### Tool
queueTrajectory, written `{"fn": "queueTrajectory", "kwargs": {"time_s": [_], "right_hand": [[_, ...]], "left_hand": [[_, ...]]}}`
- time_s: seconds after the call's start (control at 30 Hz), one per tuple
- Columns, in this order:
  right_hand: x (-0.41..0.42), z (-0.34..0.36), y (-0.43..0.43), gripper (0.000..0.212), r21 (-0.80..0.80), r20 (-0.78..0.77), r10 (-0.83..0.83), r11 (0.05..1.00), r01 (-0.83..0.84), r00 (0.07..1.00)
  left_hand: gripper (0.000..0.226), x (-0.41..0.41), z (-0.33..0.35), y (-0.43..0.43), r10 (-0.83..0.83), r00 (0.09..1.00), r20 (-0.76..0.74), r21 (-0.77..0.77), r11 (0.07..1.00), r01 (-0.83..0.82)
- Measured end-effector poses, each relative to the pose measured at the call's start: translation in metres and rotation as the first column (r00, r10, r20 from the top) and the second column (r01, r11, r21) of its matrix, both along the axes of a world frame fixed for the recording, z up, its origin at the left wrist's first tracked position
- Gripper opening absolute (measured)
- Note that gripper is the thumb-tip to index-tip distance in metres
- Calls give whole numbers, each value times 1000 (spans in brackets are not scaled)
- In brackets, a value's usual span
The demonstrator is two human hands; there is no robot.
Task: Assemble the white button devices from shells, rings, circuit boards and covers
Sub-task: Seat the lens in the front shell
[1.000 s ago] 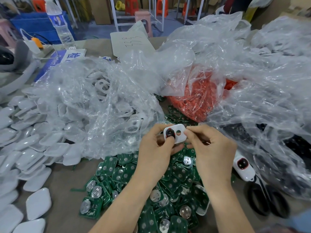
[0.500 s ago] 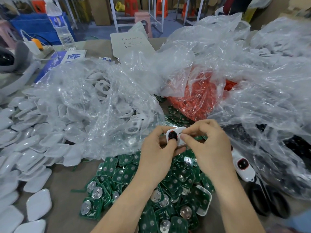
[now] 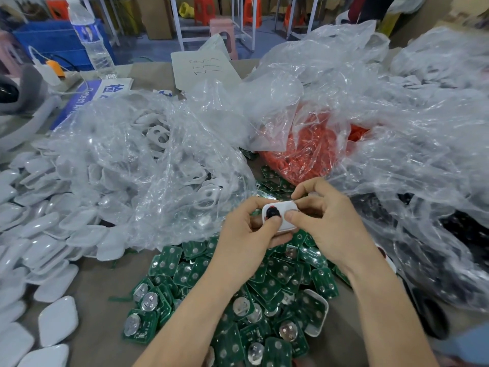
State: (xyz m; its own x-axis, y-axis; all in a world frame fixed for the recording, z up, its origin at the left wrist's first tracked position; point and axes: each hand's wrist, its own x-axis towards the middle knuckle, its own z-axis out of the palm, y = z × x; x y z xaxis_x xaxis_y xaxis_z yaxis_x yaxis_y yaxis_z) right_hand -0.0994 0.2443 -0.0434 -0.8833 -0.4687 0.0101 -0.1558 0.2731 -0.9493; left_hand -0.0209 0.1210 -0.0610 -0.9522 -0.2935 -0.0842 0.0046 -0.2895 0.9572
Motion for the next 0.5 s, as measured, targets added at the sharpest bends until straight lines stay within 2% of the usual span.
{"fn": "queueTrajectory", "kwargs": {"time_s": [0.23, 0.37, 0.5], "right_hand": [[-1, 5, 1, 22, 2, -33, 10, 1000, -10, 999], [1, 6, 4, 16, -74, 4, 17, 997, -16, 1000], [-6, 10, 12, 10, -36, -33, -113, 993, 112, 993]], "left_hand": [[10, 0, 1, -2, -25, 999, 37, 36, 999, 23], [10, -1, 2, -6, -34, 997, 63, 123, 992, 26], [13, -2, 4, -11, -20, 995, 94, 263, 965, -5]]}}
